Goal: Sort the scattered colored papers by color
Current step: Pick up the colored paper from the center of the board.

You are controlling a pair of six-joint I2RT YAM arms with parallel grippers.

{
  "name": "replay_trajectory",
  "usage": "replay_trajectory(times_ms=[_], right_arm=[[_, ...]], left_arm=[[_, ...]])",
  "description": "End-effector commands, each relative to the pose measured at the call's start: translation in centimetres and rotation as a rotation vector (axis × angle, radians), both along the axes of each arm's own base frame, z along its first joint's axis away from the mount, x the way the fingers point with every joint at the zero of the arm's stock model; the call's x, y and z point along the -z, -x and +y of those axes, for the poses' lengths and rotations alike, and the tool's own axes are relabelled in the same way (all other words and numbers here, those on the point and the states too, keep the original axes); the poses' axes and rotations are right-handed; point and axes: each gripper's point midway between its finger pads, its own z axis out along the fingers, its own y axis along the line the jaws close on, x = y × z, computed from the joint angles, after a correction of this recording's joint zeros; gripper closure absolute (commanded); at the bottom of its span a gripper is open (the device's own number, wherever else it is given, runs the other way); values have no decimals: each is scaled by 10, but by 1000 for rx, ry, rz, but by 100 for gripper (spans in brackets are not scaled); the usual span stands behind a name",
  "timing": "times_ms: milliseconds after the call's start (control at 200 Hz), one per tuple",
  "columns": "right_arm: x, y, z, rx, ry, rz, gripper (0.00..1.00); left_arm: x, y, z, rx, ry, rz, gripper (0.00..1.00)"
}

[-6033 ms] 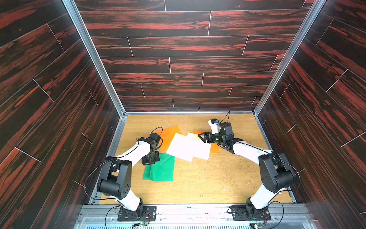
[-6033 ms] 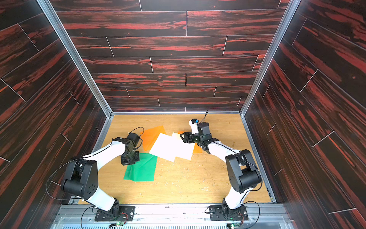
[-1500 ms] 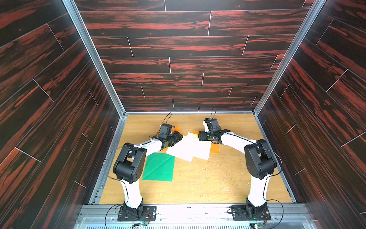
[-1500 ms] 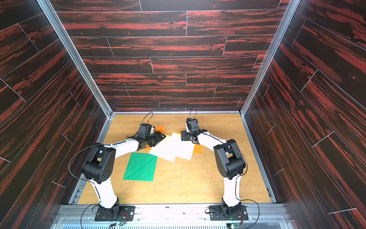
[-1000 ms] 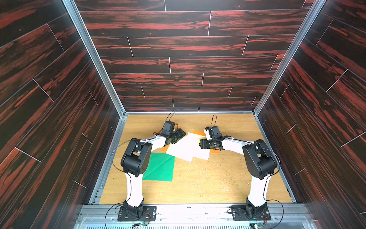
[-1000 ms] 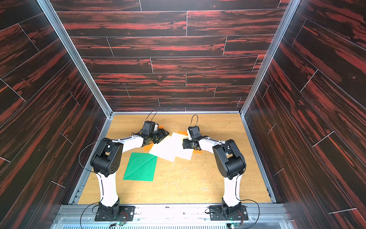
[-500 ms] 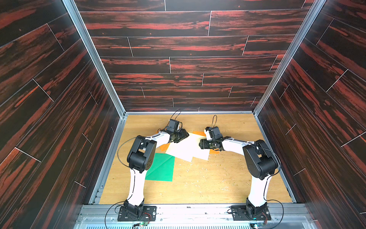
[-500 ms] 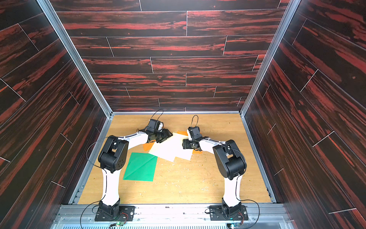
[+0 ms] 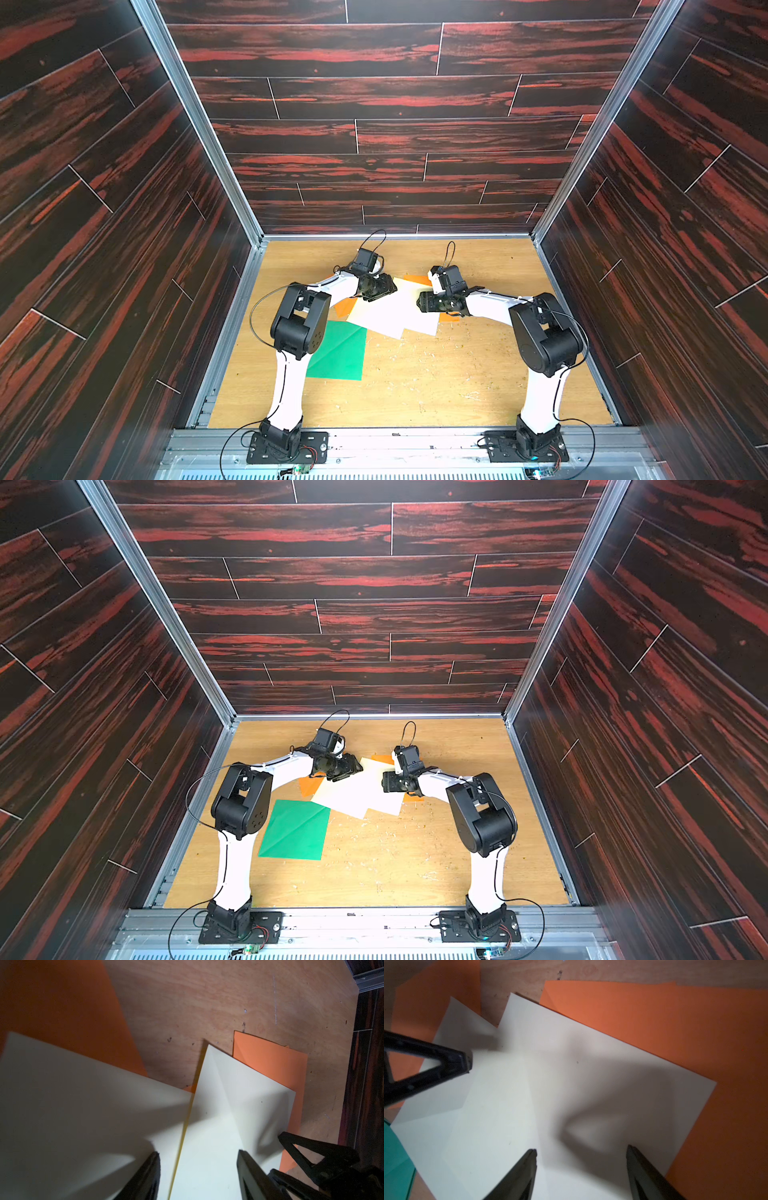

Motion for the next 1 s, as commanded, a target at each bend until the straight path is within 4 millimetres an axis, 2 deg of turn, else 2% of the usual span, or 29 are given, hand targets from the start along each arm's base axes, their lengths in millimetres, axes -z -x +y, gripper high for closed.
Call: replay_trajectory(times_ms=[0, 105, 215, 416, 696, 997], right_arm=[[24, 14, -5, -14, 27, 71, 28], [25, 14, -4, -17, 26, 74, 28], [26, 15, -3, -21, 24, 75, 28], [29, 15, -1, -29, 18, 84, 27], [32, 16, -1, -34, 21, 88, 27], [34, 17, 0, -36, 19, 96, 27]], left_arm=[[30, 26, -5, 72, 8, 120, 39], [30, 30, -14, 104, 56, 127, 42], [30, 33, -14, 113, 54, 125, 42], [18, 31, -18, 115, 91, 89, 42], [-15, 19, -43, 109, 322, 3, 42], [-48, 12, -44, 94, 423, -82, 42]])
